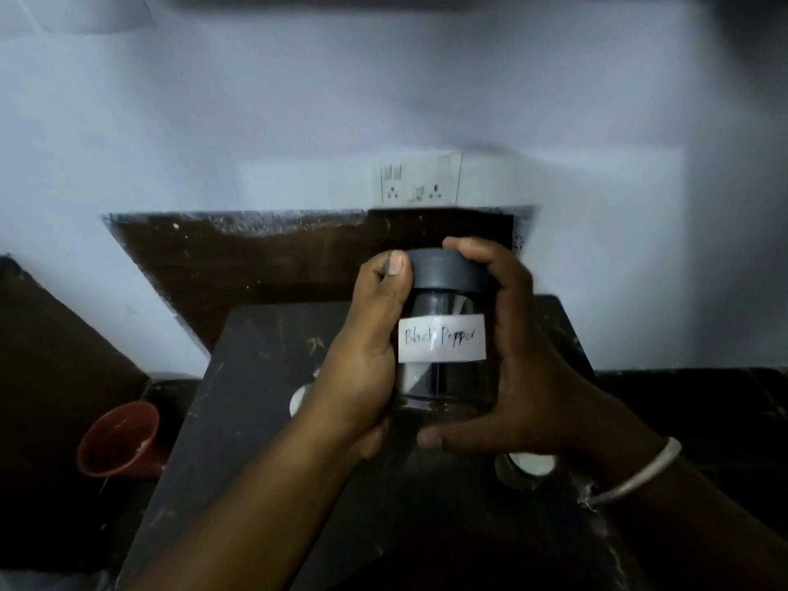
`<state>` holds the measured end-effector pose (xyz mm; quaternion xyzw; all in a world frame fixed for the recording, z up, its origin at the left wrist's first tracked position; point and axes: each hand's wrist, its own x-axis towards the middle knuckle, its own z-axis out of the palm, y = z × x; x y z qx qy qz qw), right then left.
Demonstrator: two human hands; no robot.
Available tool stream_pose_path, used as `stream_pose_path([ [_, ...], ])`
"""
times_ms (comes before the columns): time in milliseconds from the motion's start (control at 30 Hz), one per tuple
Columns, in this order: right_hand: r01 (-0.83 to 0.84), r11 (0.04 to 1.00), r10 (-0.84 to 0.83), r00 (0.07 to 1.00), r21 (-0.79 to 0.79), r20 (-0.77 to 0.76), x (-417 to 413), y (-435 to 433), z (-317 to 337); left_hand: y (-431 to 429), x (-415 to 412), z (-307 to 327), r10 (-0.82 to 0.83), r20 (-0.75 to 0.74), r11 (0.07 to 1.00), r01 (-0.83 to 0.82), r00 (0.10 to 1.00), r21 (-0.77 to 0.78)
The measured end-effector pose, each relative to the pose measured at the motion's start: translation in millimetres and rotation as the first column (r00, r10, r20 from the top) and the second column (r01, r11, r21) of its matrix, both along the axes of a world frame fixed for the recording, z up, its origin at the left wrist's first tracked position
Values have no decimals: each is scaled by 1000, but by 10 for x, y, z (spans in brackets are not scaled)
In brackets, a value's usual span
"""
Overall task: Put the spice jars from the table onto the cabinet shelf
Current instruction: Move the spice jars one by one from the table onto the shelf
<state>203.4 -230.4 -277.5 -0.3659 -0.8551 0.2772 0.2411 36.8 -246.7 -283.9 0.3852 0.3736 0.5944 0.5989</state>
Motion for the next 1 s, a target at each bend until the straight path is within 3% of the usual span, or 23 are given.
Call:
stream_pose_path([
  [67,-16,996,4,992,92,129,38,122,140,134,-25,111,40,-24,997,-38,999,68],
  [100,-10,993,-2,995,116,103,30,162,235,193,-36,173,70,-15,992,-68,997,104],
  [200,81,988,-58,984,132,-167,-45,349,660,523,-93,566,125,-38,946,-108,991,305],
  [400,204,909,-40,911,365,-410,-200,803,1590,1097,-100,1699,158,-80,802,-80,984,592],
  [533,262,861,-14,868,435,-496,-301,1257,2202,1570,-155,2377,192,-170,763,-38,966,645],
  [633,326,820,-64,868,469,-492,-420,1706,2539,2088,-352,2745,326,-280,751,-67,903,657],
  [700,359,804,-113,875,474,-471,-515,2061,2687,2480,-566,2859,544,-362,697,-168,757,697],
  [767,383,806,-169,880,451,-444,-627,2430,2780,2874,-874,2811,757,-473,597,-182,451,781],
  [833,400,816,-227,885,417,-406,-749,2792,2828,3184,-1125,2668,760,-642,648,-59,101,759],
  [867,402,823,-250,890,401,-380,-799,2959,2840,3279,-1187,2597,691,-723,722,-28,-7,691],
  [933,384,839,-270,909,386,-317,-917,3276,2864,3405,-1260,2529,581,-807,811,-10,-105,585],
  [1000,375,840,-297,923,391,-246,-1021,3546,2883,3451,-1274,2552,569,-817,820,-4,-96,572],
])
